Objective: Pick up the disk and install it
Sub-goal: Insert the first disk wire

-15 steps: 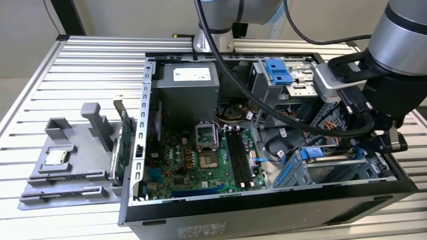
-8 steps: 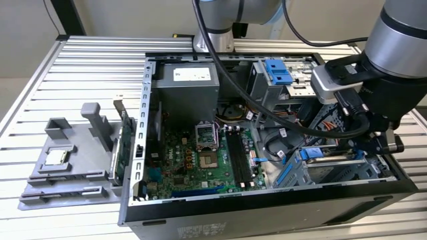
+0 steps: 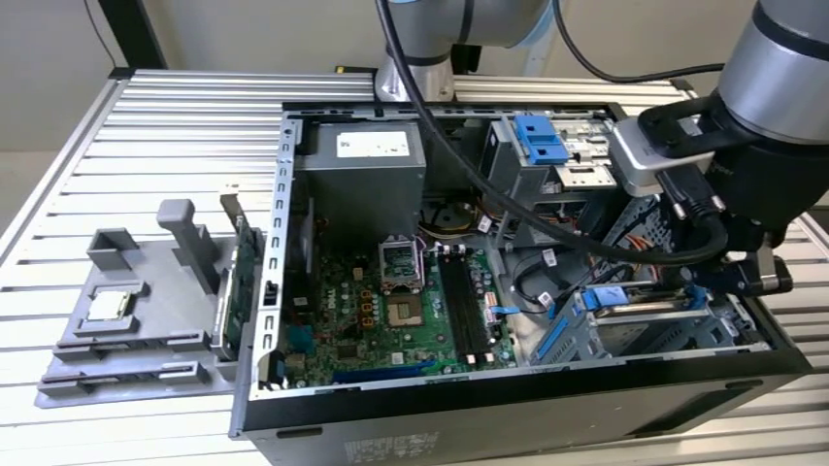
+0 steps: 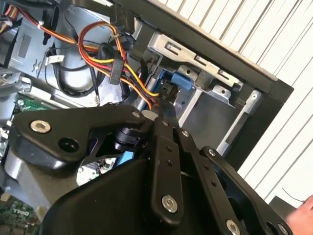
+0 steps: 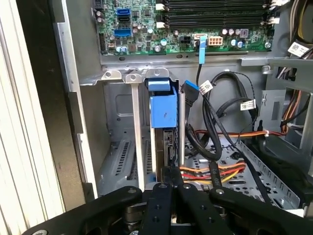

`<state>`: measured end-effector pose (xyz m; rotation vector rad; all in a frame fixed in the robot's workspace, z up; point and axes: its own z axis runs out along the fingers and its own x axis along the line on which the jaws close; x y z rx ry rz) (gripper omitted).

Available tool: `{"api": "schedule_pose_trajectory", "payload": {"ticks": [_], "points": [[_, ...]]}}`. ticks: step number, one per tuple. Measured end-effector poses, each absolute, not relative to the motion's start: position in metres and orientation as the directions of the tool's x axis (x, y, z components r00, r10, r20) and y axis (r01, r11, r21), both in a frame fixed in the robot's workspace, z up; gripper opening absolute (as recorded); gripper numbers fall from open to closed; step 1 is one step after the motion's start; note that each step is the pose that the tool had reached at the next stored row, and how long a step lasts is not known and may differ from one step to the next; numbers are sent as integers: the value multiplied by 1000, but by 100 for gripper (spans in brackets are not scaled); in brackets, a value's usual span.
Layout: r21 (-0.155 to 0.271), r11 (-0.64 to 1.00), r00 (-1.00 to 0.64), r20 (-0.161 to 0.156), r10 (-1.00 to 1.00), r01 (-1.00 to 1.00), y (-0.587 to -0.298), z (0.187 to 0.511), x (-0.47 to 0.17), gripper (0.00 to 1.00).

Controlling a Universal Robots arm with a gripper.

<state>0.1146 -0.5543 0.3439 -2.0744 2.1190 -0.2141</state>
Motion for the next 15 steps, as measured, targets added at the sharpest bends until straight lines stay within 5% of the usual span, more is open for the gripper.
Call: {"api": "schedule_pose_trajectory", "payload": {"ticks": [15], "points": [[-219,23,-19,-21,-1000,-975,-554,356,114,0]]}}
